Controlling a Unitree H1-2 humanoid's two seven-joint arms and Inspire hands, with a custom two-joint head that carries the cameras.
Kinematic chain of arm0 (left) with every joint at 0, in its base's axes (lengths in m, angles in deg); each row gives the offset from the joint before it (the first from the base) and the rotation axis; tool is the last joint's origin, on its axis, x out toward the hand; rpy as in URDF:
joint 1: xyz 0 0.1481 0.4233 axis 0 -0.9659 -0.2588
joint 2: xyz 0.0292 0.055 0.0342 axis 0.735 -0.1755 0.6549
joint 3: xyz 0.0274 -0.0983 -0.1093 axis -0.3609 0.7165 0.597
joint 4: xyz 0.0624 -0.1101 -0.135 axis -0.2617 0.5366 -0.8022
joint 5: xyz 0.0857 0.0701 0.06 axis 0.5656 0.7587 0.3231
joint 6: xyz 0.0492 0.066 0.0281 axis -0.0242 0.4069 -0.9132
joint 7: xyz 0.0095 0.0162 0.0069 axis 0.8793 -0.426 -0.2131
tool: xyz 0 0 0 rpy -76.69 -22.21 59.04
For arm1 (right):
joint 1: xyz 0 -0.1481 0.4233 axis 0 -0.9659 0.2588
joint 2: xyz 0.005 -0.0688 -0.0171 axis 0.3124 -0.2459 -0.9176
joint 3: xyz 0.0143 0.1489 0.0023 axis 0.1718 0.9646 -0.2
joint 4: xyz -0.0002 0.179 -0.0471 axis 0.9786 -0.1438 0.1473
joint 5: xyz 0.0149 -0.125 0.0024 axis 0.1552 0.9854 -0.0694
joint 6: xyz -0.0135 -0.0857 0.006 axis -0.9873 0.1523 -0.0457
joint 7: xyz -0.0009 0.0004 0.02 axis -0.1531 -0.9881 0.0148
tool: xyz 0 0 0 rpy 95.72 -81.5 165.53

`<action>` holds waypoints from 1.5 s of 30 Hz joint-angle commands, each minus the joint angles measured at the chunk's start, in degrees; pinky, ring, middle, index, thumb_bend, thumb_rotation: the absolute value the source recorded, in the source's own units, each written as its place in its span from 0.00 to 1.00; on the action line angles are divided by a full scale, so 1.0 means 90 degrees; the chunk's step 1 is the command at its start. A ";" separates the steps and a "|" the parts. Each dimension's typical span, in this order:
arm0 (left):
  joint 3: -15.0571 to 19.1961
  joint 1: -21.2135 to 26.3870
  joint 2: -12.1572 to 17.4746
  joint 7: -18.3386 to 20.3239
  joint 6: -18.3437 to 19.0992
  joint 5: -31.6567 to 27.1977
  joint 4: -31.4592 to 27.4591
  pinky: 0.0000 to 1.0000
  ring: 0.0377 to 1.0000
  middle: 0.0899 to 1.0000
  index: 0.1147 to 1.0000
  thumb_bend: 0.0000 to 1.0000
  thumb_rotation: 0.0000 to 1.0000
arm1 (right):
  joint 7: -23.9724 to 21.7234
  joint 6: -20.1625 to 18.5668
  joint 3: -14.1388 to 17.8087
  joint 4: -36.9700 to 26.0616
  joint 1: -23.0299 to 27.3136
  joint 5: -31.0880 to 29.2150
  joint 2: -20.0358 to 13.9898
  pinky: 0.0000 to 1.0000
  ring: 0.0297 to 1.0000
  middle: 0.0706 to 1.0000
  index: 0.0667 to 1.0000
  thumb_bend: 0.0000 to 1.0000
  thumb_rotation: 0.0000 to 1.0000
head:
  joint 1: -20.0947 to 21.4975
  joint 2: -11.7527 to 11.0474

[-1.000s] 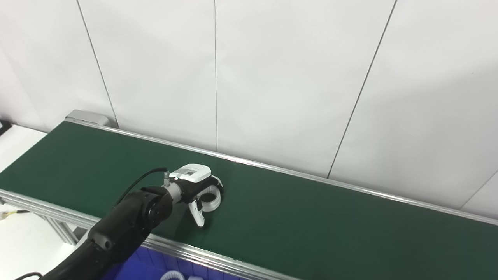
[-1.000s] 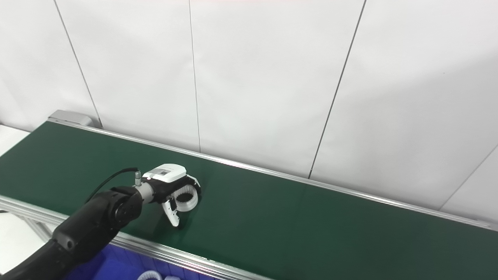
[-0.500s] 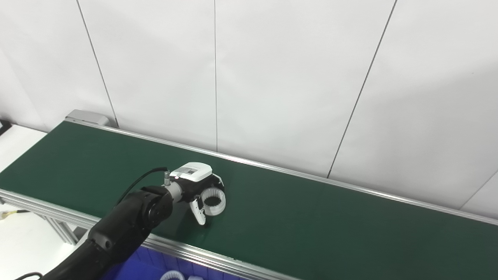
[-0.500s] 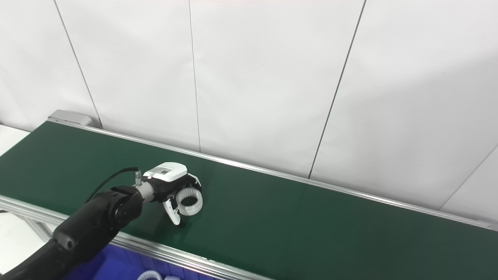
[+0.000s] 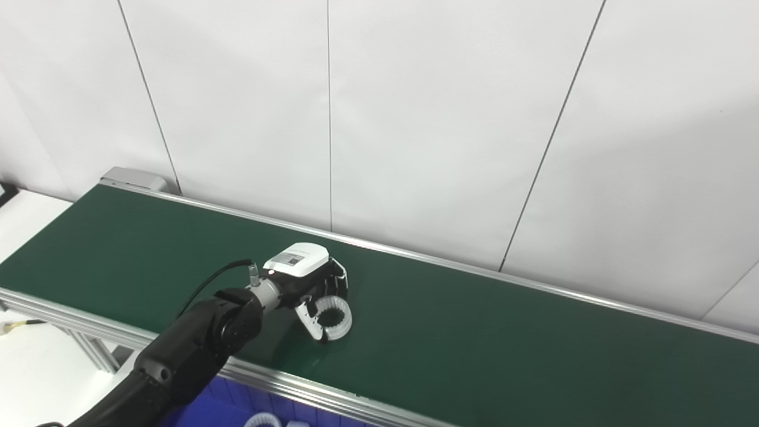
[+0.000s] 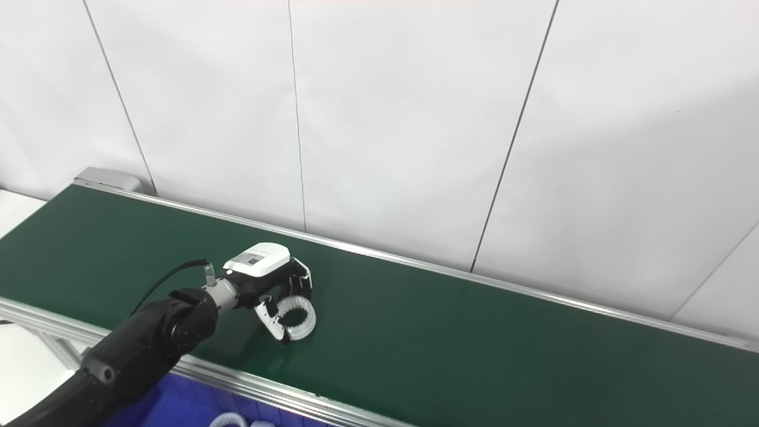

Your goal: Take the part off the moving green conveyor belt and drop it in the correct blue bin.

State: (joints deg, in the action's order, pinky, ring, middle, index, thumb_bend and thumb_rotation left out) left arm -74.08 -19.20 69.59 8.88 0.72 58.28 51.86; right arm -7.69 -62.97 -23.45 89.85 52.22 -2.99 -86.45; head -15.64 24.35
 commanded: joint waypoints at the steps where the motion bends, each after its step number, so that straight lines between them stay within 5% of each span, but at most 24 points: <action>1: 0.0094 0.0164 0.0070 -0.0192 -0.0077 -0.0037 -0.0118 0.59 0.50 0.45 0.37 0.50 0.00 | -0.0050 0.0322 0.0003 -0.0224 -0.0007 -0.0054 0.0018 0.77 0.84 0.89 0.96 0.24 0.90 | -0.0006 0.0008; 10: 0.0094 0.0126 0.0048 -0.0267 -0.0117 -0.0017 -0.0185 0.60 0.49 0.44 0.39 0.50 0.00 | -0.0053 0.0326 0.0004 -0.0235 -0.0021 -0.0046 0.0018 0.77 0.84 0.89 0.96 0.27 0.91 | 0.0010 0.0024; 19: 0.0264 -0.0139 -0.0025 0.0067 0.0158 -0.0275 -0.1024 0.56 0.48 0.45 0.39 0.50 0.00 | -0.0031 0.0330 0.0023 -0.0270 -0.0062 -0.0002 0.0006 0.76 0.84 0.88 0.95 0.31 0.92 | 0.0046 0.0069; 28: 0.0552 -0.0762 -0.0135 0.0736 0.1023 -0.0558 -0.2810 0.35 0.39 0.45 0.44 0.50 0.00 | -0.0069 0.0321 0.0057 -0.0334 -0.0111 -0.0072 -0.0044 0.76 0.83 0.88 0.95 0.31 0.89 | 0.0078 0.0150; 40: 0.0727 -0.1643 -0.0310 0.1596 0.2301 -0.0580 -0.4752 0.31 0.37 0.41 0.45 0.50 0.00 | -0.0139 0.0309 0.0123 -0.0370 -0.0095 -0.0160 -0.0193 0.75 0.83 0.87 0.95 0.32 0.88 | 0.0054 0.0284; 45: 0.0609 -0.1888 -0.0236 0.2156 0.2799 -0.0320 -0.5374 0.33 0.37 0.41 0.45 0.50 0.00 | -0.0199 0.0316 0.0189 -0.0409 -0.0086 -0.0221 -0.0255 0.74 0.82 0.87 0.94 0.35 0.87 | 0.0012 0.0552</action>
State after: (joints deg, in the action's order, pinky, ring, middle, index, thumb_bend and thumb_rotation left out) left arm -68.92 -36.70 66.41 27.90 24.45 54.40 5.75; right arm -9.03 -62.97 -22.17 88.23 51.23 -4.26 -88.47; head -15.55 29.25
